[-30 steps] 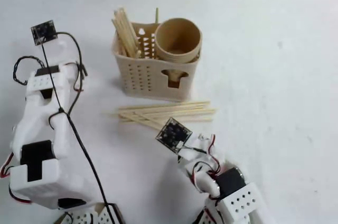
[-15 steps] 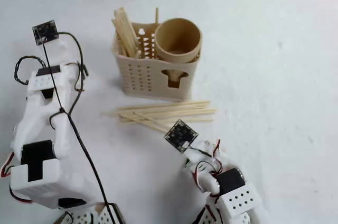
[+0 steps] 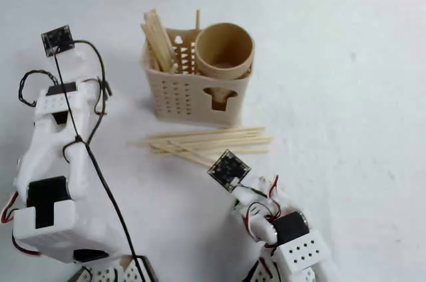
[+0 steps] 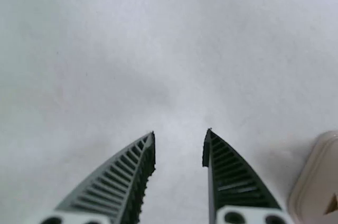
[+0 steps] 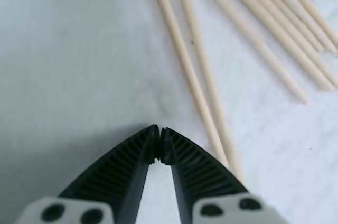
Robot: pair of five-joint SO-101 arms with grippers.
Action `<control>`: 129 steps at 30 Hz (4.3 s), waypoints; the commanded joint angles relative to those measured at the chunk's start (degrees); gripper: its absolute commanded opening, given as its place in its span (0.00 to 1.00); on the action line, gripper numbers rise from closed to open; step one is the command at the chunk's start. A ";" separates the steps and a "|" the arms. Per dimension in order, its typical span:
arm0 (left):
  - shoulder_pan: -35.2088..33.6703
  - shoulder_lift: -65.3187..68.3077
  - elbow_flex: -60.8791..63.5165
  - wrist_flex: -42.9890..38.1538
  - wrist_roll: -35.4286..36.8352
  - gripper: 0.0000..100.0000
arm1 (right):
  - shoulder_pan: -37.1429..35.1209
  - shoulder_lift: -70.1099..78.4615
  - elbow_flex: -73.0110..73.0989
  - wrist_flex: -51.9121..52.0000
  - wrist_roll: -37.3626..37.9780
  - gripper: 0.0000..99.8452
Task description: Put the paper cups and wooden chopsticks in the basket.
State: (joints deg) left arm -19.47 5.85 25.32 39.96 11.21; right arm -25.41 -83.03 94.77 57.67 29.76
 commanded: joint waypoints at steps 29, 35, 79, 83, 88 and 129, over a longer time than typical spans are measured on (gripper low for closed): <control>0.84 -1.71 -0.35 -1.05 -0.70 0.17 | 0.57 -0.57 -0.26 0.04 0.70 0.02; 0.84 -1.63 -0.26 -1.05 -0.70 0.17 | 0.57 -0.57 -0.26 0.04 0.70 0.02; 0.84 -1.63 -0.18 -1.05 -0.70 0.17 | 7.08 -4.88 -20.92 6.02 4.92 0.02; 0.84 -1.63 -0.26 -1.05 -0.70 0.17 | 5.76 1.71 -28.22 8.13 4.66 0.02; 0.84 -1.63 -0.18 -1.05 -0.70 0.17 | -1.71 20.97 -36.40 5.58 4.75 0.08; 2.24 -1.63 -0.18 -0.97 -0.70 0.17 | -4.18 71.87 -47.56 -20.97 5.71 0.02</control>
State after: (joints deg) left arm -17.98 5.85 25.85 39.96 11.21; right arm -32.09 -5.58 48.97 34.99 35.12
